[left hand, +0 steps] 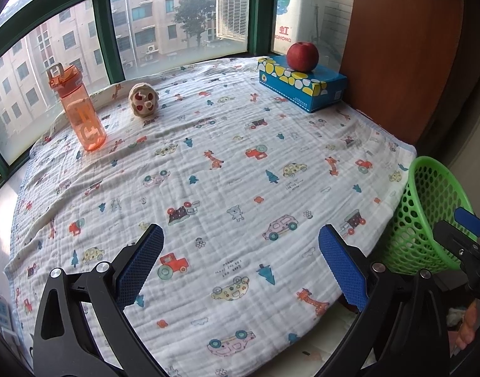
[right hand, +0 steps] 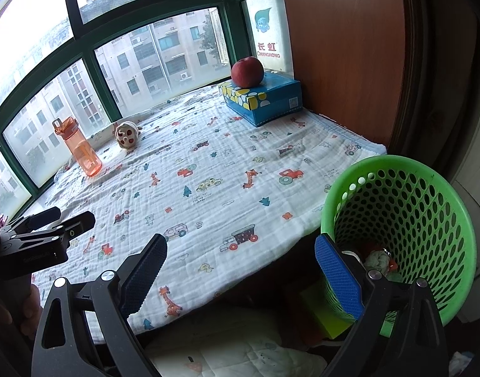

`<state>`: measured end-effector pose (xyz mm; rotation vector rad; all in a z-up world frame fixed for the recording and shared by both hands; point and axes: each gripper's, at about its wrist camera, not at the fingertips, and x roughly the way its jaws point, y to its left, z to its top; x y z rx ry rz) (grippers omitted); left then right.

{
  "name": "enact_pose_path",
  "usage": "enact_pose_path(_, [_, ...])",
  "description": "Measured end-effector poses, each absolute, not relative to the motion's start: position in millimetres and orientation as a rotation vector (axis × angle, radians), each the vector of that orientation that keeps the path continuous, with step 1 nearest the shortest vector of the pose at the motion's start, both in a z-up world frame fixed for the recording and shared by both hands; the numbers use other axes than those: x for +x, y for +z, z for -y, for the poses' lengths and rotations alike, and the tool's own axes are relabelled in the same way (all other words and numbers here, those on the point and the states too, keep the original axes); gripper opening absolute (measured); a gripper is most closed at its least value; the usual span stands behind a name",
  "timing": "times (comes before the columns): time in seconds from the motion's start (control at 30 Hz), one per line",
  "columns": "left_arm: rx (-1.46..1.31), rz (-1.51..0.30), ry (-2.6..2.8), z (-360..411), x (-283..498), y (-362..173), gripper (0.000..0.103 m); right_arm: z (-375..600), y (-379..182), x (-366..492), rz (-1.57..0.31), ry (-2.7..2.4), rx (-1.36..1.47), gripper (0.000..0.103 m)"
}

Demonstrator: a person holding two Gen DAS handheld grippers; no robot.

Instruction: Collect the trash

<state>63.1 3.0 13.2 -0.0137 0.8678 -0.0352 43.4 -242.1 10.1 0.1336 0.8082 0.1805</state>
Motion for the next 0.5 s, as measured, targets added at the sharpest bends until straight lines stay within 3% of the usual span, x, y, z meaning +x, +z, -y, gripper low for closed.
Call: enact_pose_path(0.5, [-0.014, -0.878, -0.021, -2.4, 63.3, 10.7, 0.097, 242.3, 6.9, 42.5, -0.812, 0.182, 0.136, 0.092])
